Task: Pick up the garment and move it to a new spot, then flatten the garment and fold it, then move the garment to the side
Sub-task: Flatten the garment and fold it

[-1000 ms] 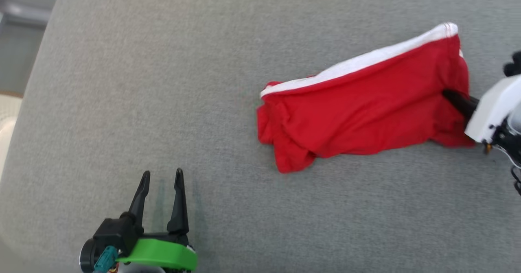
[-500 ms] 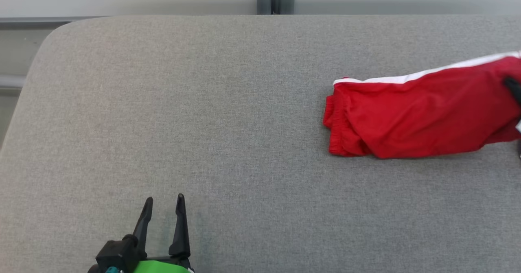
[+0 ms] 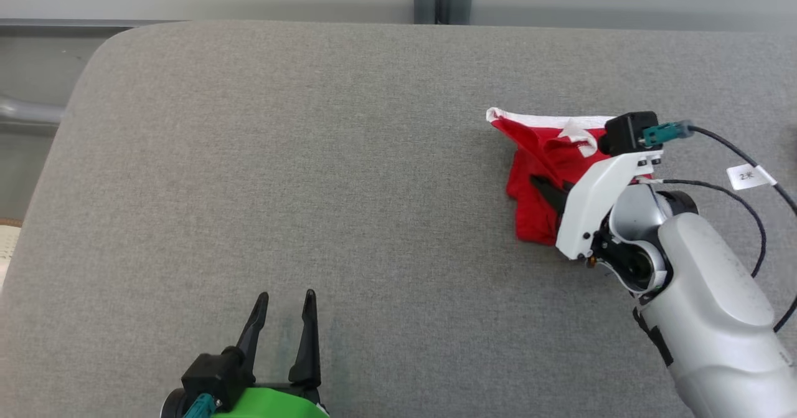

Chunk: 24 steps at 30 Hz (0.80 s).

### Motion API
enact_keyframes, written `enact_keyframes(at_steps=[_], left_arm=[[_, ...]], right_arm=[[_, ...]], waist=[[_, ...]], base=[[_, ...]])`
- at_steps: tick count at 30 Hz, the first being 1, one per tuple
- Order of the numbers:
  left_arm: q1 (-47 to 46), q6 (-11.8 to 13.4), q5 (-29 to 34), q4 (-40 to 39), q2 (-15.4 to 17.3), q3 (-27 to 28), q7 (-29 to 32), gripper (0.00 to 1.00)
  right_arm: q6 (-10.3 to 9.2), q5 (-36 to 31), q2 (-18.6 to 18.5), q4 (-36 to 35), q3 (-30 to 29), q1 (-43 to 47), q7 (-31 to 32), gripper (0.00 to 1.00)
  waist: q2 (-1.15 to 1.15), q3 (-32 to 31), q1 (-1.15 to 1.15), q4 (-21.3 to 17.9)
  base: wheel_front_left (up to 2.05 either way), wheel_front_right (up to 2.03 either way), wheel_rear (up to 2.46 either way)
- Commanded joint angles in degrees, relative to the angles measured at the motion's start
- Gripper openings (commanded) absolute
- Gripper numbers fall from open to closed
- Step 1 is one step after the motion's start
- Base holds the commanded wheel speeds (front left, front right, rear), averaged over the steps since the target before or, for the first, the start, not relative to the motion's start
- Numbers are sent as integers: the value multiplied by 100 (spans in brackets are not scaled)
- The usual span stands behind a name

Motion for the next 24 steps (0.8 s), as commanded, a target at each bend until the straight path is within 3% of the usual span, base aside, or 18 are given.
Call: enact_keyframes(at_steps=[1,4,5,6,12,16,19,24], left_arm=[[-15,38,-26,30,8,25,-16,100],[128,46,-45,70,8,78,-16,100],[165,53,-47,76,8,91,-16,100],[212,53,-52,80,8,95,-16,100],[405,31,-105,108,8,111,-16,100],[570,82,-152,76,8,267,-16,100],[709,81,-102,24,9,472,-16,100],[897,11,25,-146,9,788,-16,100]], right_arm=[[2,-83,47,151,32,-89,-105,0],[2,-185,166,475,118,-144,-294,0],[2,-206,193,527,144,-159,-381,36],[2,-225,224,574,187,-168,-499,100],[2,-21,77,168,599,215,-1311,100],[2,-141,-379,-500,772,834,-1919,100],[2,-615,-786,-828,551,1450,-2516,100],[2,-1359,-989,-860,-302,2474,-3564,100]], waist=[[0,-68,0,111],[0,-142,0,144],[0,-167,0,132],[0,-192,0,113],[0,-448,0,-101],[0,-714,0,-343],[0,-919,0,-574],[0,-1167,0,-830]], base=[[0,0,0],[0,0,0],[0,0,0],[0,0,0],[0,0,0],[0,0,0],[0,0,0],[0,0,0]])
